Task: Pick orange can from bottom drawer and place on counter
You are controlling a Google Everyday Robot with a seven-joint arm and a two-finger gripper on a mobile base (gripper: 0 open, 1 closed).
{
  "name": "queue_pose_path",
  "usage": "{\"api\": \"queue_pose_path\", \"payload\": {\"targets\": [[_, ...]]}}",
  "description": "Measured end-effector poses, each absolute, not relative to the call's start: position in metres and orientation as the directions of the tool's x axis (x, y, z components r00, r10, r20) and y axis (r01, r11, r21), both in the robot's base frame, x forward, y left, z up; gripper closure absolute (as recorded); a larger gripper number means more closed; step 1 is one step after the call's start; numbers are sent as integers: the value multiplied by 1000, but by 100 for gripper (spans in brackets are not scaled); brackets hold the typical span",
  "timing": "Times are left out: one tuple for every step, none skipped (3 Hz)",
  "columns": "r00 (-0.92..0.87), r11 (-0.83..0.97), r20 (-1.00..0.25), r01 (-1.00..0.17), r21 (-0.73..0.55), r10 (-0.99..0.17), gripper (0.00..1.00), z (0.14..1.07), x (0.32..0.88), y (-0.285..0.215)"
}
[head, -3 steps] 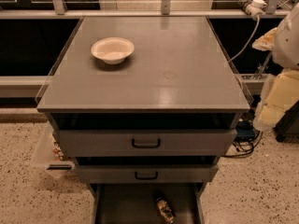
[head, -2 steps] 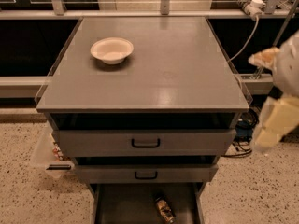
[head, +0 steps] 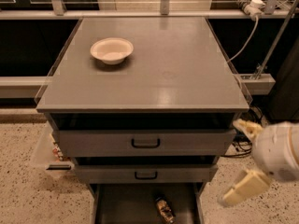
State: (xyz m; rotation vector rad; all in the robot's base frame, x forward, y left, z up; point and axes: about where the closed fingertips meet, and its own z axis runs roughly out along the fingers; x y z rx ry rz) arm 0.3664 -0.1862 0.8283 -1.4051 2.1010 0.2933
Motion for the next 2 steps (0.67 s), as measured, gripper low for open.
{"api": "queue_pose_path", "payload": {"targets": [[-369, 524, -633, -849, -69, -680, 0, 796, 354, -194], [-350, 505, -642, -860, -69, -683, 0, 792, 351, -190]]}}
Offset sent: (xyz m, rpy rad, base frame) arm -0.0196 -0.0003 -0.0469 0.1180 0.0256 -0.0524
